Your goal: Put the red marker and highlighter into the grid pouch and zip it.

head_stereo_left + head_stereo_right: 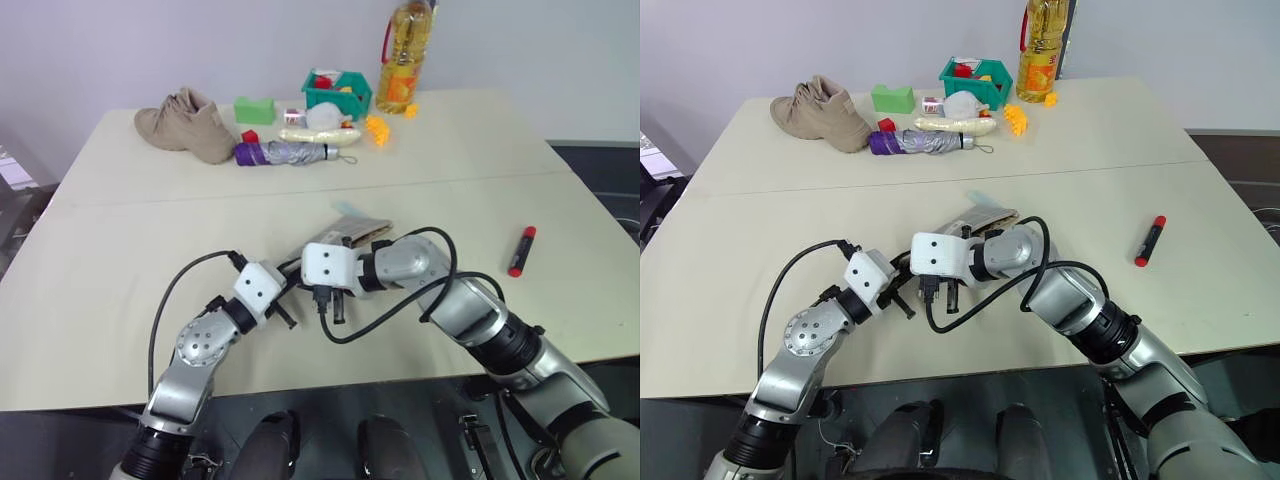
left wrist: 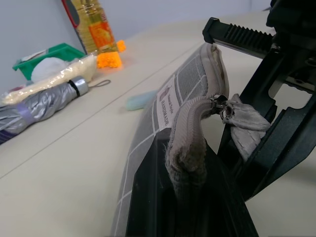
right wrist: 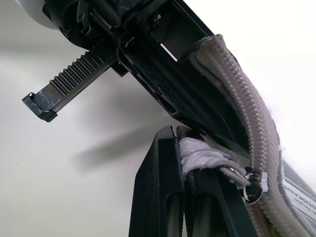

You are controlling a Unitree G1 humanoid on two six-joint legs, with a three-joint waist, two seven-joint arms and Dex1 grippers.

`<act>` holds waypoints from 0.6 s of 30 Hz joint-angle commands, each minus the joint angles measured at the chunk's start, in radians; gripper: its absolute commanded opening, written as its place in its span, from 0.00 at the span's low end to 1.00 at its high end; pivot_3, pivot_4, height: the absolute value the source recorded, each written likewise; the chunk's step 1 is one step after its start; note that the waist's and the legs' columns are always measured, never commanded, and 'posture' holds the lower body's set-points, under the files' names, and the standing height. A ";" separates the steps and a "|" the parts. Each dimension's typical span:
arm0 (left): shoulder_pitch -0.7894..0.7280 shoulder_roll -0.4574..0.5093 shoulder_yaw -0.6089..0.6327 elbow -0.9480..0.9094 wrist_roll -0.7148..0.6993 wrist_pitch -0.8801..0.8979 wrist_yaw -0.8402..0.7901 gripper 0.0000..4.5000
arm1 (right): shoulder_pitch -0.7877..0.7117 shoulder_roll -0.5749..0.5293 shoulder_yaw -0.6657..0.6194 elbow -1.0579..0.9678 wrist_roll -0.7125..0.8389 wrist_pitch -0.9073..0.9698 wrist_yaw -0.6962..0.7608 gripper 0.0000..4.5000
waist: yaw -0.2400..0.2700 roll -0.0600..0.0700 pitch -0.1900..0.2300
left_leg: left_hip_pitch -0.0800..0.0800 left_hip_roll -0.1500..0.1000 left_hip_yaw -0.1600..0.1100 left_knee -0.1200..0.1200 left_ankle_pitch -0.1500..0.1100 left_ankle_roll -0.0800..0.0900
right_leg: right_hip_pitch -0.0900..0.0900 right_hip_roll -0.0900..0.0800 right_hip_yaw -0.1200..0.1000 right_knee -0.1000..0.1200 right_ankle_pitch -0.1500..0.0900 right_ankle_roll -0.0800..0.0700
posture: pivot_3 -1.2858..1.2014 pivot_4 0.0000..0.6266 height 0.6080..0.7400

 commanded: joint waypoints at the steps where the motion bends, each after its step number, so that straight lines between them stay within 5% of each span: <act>1: 0.011 0.001 0.034 -0.064 -0.025 0.001 0.016 0.00 | -0.019 0.013 -0.079 -0.050 0.048 -0.046 0.010 0.18 | -0.001 0.000 0.000 | 0.000 0.000 0.000 0.000 0.000 0.000 | 0.000 0.000 0.000 0.000 0.000 0.000 | 0.52 0.24 0.99; 5: 0.025 0.009 0.098 -0.086 -0.035 -0.006 0.050 0.00 | 0.026 -0.012 -0.196 -0.087 0.137 -0.039 0.027 0.63 | 0.001 0.000 0.000 | 0.000 0.000 0.000 0.000 0.000 0.000 | 0.000 0.000 0.000 0.000 0.000 0.000 | 0.52 0.24 0.99; 13: 0.023 0.081 0.180 -0.031 0.005 -0.053 0.073 0.00 | 0.060 -0.038 -0.353 0.150 0.123 0.002 -0.113 0.63 | 0.000 -0.001 0.000 | 0.000 0.000 0.000 0.001 0.000 0.000 | 0.001 0.000 -0.001 0.000 0.000 0.000 | 0.52 0.24 0.99; 18: 0.014 0.114 0.180 0.051 0.027 -0.115 0.063 0.00 | 0.013 0.039 -0.423 0.392 0.106 0.003 -0.278 0.98 | -0.001 -0.001 0.001 | 0.000 0.000 0.000 0.001 0.000 0.000 | 0.001 0.000 0.000 0.000 0.000 0.000 | 0.52 0.24 0.99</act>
